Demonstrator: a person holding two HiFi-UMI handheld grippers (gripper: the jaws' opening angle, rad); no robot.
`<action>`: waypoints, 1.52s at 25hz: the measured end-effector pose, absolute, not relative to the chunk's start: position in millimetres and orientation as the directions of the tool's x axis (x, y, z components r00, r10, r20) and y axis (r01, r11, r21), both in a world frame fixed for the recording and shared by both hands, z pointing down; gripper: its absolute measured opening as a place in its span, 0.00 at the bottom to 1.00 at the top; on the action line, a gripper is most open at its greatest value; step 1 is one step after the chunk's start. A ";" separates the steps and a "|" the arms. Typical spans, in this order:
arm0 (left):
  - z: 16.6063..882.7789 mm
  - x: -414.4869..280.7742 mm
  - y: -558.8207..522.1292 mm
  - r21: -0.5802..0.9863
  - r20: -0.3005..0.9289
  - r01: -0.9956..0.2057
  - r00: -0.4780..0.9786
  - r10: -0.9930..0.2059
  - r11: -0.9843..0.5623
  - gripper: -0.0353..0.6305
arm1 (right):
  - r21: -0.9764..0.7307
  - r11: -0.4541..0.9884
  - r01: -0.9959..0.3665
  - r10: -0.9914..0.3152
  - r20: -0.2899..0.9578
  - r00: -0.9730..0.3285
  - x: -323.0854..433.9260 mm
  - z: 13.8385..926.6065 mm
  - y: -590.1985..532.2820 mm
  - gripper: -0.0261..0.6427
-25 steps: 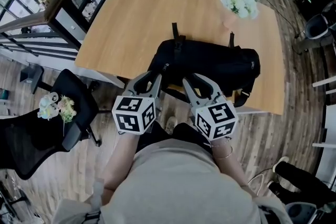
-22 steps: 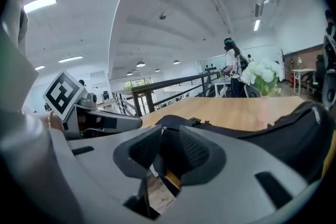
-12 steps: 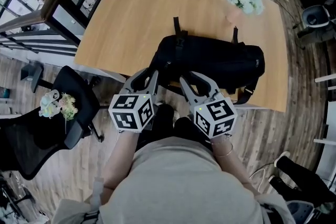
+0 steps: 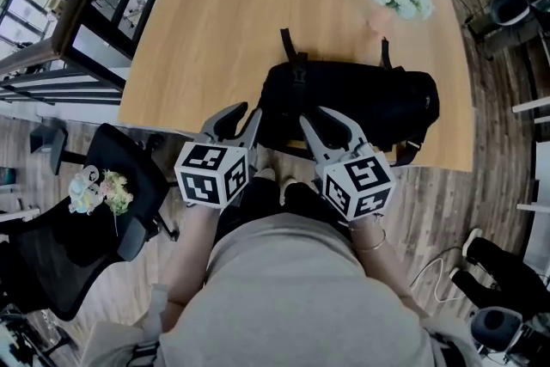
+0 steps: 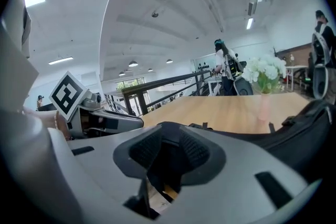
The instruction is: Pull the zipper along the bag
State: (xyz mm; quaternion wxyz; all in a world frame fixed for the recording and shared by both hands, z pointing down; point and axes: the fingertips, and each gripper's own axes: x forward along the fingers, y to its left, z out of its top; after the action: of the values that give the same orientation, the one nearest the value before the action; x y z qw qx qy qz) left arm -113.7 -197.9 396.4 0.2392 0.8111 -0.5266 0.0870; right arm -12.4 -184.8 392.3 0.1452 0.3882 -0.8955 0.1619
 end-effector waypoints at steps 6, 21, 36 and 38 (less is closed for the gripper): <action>409.5 -109.2 -202.4 0.316 0.439 -0.848 0.529 -0.727 -0.426 0.23 | -0.170 0.605 -0.778 -0.675 0.409 -0.615 -15.6 396.1 -191.3 0.18; 434.2 -90.4 -194.5 0.470 0.414 -0.693 0.720 -0.557 -0.547 0.33 | -0.172 0.582 -0.794 -0.690 0.412 -0.595 -16.0 404.9 -171.8 0.18; 453.1 -74.6 -192.3 0.540 0.393 -0.597 0.802 -0.450 -0.593 0.26 | -0.097 0.650 -0.754 -0.640 0.466 -0.611 -38.7 418.0 -160.2 0.18; 449.5 -72.7 -192.4 0.544 0.378 -0.588 0.809 -0.450 -0.599 0.22 | -0.071 0.656 -0.752 -0.647 0.461 -0.608 -40.5 416.4 -160.4 0.18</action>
State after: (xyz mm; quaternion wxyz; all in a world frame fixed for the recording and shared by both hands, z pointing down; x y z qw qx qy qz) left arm -72.7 -192.4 449.5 0.3397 0.8883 -0.2919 0.1013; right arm -40.5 -160.4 416.4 0.2018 0.3940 -0.8872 0.1299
